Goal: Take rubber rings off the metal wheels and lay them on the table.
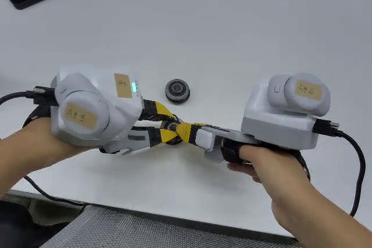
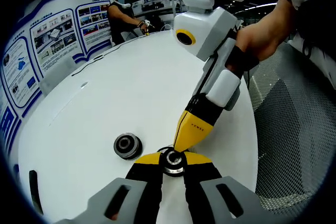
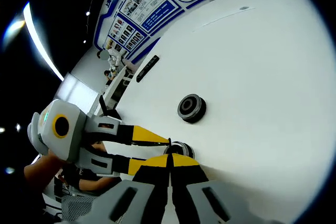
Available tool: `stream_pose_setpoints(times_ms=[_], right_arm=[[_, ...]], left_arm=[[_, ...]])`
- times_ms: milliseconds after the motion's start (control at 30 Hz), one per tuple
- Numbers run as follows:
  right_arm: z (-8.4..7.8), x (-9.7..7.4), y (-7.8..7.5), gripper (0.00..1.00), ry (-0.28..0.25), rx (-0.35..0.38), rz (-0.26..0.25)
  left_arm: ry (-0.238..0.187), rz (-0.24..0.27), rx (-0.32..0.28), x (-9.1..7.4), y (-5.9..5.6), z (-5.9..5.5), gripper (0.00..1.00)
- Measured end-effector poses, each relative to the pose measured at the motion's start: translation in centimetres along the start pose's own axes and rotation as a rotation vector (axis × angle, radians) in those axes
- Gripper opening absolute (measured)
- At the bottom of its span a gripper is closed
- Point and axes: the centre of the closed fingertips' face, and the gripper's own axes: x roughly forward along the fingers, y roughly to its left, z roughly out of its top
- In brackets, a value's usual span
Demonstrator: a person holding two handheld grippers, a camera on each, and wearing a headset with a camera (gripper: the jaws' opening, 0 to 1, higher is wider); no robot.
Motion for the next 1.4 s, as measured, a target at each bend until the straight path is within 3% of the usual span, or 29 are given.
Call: stream_pose_setpoints(times_ms=[267, 433, 567, 867, 1100, 1333, 1400], right_arm=[[-0.1, 0.1, 1.0, 0.02, 0.002, 0.019, 0.035], [0.7, -0.6, 1.6, 0.02, -0.028, 0.052, 0.062], [1.4, -1.3, 1.1, 0.02, -0.056, 0.072, 0.05], [2.7, -3.8, -3.2, 0.02, -0.123, 0.132, -0.065], [2.5, -4.8, -6.3, 0.02, -0.14, 0.17, -0.155], [1.6, -5.5, -8.2, 0.02, -0.117, 0.16, -0.24], [1.3, -5.8, -8.0, 0.02, -0.117, 0.156, -0.248]], left_arm=[[-0.006, 0.017, -0.018, -2.3, 0.5, -0.1, 0.15], [-0.025, 0.056, -0.058, -3.7, 1.6, -0.2, 0.16], [-0.022, 0.071, -0.055, -3.8, 1.9, -0.2, 0.16], [-0.035, 0.055, -0.04, -2.8, 2.0, 0.6, 0.16], [-0.032, 0.043, -0.034, -2.3, 1.9, 0.7, 0.15], [-0.031, 0.045, -0.034, -2.1, 2.0, 0.6, 0.15], [-0.029, 0.044, -0.035, -2.0, 1.9, 0.5, 0.15]])
